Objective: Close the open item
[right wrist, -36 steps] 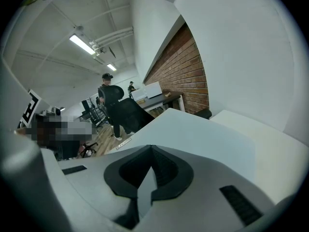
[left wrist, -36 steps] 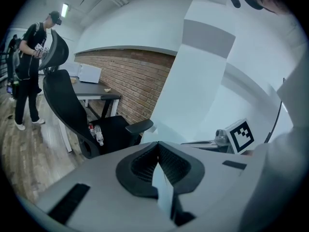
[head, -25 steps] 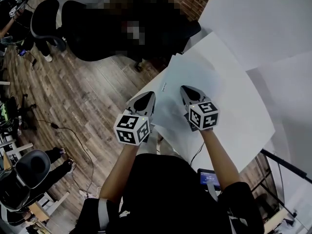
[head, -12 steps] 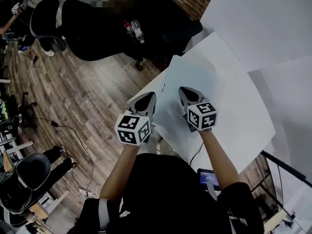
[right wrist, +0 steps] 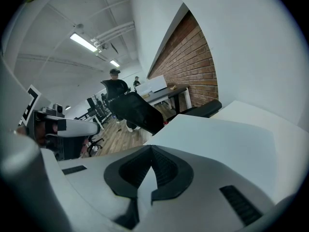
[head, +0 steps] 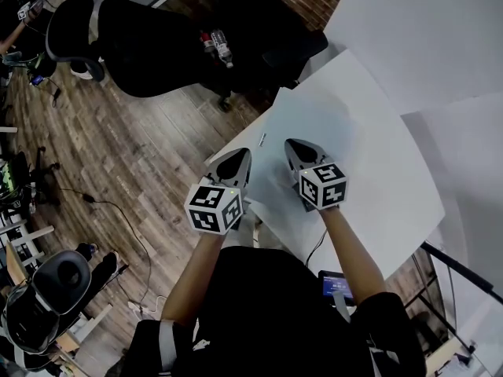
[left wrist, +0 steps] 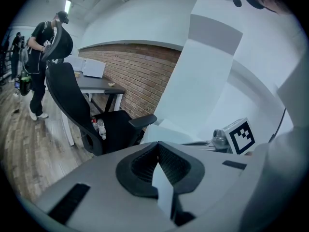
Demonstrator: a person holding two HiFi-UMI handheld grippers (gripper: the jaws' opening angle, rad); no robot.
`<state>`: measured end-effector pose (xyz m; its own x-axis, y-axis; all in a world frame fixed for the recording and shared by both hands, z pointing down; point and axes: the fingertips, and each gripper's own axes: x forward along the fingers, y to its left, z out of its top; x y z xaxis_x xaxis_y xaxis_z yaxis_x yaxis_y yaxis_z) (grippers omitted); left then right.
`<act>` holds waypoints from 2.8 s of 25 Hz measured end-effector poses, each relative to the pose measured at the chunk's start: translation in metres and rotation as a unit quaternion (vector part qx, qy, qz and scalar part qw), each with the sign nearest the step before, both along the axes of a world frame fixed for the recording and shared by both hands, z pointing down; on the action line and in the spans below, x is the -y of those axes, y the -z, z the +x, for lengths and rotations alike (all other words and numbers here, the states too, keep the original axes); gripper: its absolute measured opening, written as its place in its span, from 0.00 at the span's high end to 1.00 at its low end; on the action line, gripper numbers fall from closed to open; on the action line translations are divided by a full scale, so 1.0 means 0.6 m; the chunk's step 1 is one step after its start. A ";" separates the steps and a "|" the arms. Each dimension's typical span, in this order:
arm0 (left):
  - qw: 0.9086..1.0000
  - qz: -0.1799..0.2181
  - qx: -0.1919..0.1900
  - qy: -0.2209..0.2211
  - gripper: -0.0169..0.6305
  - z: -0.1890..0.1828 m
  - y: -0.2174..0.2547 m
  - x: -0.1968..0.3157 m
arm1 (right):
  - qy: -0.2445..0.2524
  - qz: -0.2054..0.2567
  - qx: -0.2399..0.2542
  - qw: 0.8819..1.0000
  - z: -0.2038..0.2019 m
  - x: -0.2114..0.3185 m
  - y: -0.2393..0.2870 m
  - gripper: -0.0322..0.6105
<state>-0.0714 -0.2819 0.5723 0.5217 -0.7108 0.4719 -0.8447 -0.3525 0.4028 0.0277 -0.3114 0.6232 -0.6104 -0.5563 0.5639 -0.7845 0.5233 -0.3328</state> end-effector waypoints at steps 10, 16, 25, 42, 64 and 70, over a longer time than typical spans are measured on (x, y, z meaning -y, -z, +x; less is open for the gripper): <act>1.000 -0.008 -0.002 0.000 0.95 -0.003 -0.012 0.005 | 0.028 0.006 -0.019 0.999 -0.025 0.003 -0.013 0.89; 1.000 -0.011 -0.004 0.001 0.95 -0.003 -0.019 0.003 | 0.053 0.014 -0.040 0.998 -0.038 -0.001 -0.021 0.89; 1.000 -0.019 -0.010 0.005 0.95 -0.010 -0.030 0.005 | 0.063 0.015 -0.065 0.996 -0.043 -0.002 -0.030 0.89; 0.999 -0.032 -0.018 0.010 0.95 -0.021 -0.046 0.007 | 0.065 0.015 -0.069 0.995 -0.071 0.010 -0.024 0.89; 0.999 -0.040 -0.026 0.017 0.95 -0.049 -0.067 0.008 | 0.103 0.000 -0.149 0.983 -0.101 0.008 -0.058 0.89; 0.999 -0.043 -0.029 0.013 0.95 -0.055 -0.068 0.009 | 0.105 -0.010 -0.157 0.982 -0.105 0.009 -0.056 0.89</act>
